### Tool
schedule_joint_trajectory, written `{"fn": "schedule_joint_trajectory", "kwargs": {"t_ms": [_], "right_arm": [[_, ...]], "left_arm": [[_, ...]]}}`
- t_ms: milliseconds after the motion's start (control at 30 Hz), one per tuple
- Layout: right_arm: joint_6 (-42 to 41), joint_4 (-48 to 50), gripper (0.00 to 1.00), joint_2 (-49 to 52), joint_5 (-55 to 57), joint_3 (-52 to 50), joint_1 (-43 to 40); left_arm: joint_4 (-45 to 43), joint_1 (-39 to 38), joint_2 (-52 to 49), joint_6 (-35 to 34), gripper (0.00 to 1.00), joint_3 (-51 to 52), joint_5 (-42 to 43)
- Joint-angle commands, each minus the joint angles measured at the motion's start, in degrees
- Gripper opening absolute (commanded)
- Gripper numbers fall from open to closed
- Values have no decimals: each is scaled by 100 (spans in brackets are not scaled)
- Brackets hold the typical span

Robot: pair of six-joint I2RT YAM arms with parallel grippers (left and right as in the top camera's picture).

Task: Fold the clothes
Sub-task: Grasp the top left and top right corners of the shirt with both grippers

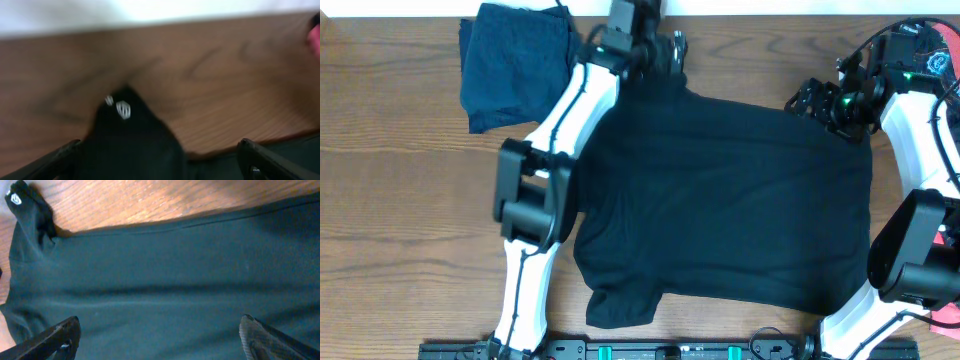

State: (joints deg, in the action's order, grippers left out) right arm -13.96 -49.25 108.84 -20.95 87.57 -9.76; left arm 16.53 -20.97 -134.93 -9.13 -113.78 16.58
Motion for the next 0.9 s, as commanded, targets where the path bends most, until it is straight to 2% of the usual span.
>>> {"fn": "schedule_joint_trajectory", "kwargs": {"t_ms": [0, 133, 600, 767, 867], "right_arm": [[101, -26, 99, -57, 22, 70, 127], [103, -59, 99, -55, 286, 70, 214], [92, -393, 99, -50, 1047, 70, 260], [92, -437, 99, -50, 1045, 70, 260], [94, -442, 99, -50, 1047, 70, 260]], "left_arm": [[22, -205, -310, 127, 98, -72, 74], [-42, -398, -518, 164, 98, -72, -83], [-28, -627, -708, 216, 98, -70, -1707], [-26, -627, -850, 741, 98, -70, -1904], [-33, -627, -966, 741, 98, -68, -1902]]}}
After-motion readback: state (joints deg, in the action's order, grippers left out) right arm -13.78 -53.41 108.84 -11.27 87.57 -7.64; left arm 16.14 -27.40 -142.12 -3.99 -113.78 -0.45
